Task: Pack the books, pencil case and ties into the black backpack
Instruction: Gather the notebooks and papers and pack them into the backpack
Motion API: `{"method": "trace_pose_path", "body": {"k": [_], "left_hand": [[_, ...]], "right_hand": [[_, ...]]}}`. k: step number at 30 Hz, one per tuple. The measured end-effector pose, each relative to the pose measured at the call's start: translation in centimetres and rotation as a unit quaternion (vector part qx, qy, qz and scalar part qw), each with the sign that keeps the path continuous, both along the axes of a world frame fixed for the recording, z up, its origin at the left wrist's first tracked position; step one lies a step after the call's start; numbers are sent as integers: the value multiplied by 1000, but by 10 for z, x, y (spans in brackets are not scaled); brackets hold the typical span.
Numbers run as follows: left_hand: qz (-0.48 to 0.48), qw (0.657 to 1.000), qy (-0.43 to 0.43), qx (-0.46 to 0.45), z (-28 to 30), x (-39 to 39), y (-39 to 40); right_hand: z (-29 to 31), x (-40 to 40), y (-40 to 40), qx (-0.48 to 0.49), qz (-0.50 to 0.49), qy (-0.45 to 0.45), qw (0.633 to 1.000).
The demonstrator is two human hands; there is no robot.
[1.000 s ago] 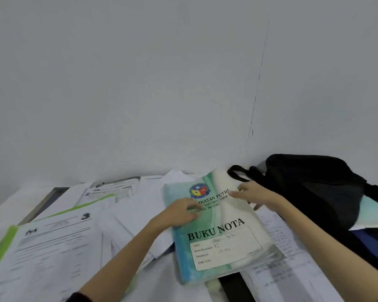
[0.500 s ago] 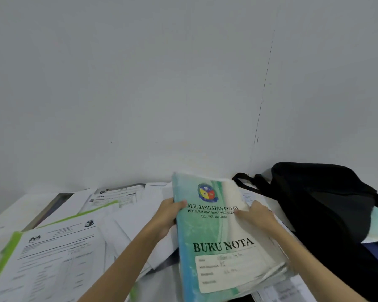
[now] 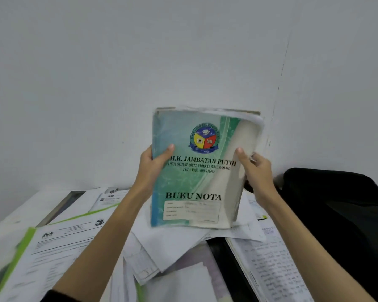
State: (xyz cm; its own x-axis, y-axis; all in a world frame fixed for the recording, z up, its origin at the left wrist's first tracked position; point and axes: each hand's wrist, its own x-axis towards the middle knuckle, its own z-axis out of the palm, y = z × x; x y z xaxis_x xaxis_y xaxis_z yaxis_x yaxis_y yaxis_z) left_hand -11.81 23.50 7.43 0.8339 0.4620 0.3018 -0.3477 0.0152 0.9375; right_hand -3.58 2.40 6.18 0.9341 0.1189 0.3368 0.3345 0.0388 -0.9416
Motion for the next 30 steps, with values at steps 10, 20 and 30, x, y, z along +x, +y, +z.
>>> {"method": "trace_pose_path", "body": {"k": [10,20,30], "left_hand": [[-17,994,104,-33,-43,3,21],[-96,991,92,-12,-54,2,32],[-83,988,129,23,-82,3,33]], "right_hand": [[-33,-1,35,-52,35,-20,998],[-29,13,25,-11,113,30,993],[-46,11,26,-36,104,40,993]]}}
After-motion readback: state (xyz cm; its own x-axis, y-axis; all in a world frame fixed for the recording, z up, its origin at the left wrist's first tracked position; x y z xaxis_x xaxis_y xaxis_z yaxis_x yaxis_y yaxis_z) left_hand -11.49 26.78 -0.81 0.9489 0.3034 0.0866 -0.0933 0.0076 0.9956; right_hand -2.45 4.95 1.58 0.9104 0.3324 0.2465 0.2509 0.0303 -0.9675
